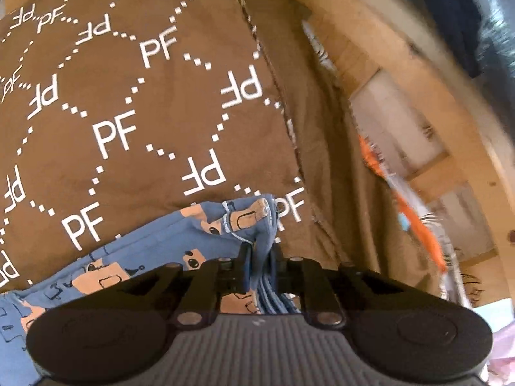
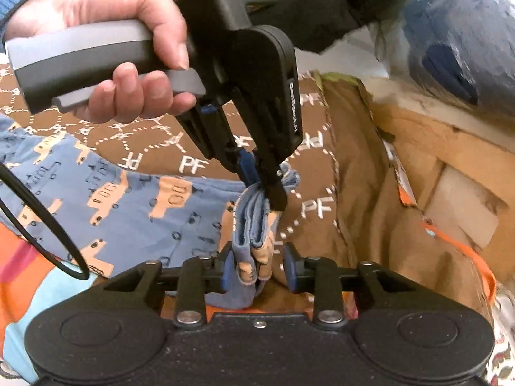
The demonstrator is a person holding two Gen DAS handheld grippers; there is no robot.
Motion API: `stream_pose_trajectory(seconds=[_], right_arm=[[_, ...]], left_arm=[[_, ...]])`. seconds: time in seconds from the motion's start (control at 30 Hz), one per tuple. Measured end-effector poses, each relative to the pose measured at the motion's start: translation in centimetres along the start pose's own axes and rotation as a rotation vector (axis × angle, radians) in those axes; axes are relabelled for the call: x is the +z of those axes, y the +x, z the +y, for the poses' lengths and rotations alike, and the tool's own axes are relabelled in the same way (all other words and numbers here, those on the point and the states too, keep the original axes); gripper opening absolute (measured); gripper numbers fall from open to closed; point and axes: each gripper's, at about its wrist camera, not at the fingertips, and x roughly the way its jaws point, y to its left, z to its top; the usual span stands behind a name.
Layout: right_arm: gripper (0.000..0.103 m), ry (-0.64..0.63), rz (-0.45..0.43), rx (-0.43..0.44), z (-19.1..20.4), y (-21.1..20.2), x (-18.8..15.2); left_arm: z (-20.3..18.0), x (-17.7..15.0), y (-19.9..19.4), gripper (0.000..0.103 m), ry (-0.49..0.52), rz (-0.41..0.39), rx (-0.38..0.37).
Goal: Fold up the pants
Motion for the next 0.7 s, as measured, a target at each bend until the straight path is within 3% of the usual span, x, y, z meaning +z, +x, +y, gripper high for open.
stream_pose_trajectory(seconds=[0.03, 0.33, 0.57, 0.7], right_arm=[[0.014, -0.01, -0.021, 0.005, 0.2, -0.2, 0.1], [0.014, -0.128, -0.14, 0.11, 5.0, -2.8, 2.1], [0.014, -0.162, -0.125, 0.232, 11.9, -2.1, 4.7], [0.014, -0.144, -0.042, 0.307, 15.6, -0.4, 5.2]], left_arm=[[0.5, -0.4, -0.8, 0.012, -0.002, -0.018, -0.021], [5.8, -4.5, -7.6, 0.011, -0.075, -0.145, -0.127], [11.1, -8.8, -10.7, 0.011, -0.124, -0.252, -0.126], [14.8, -11.0, -11.5, 0.011, -0.157, -0.249, -0.1]])
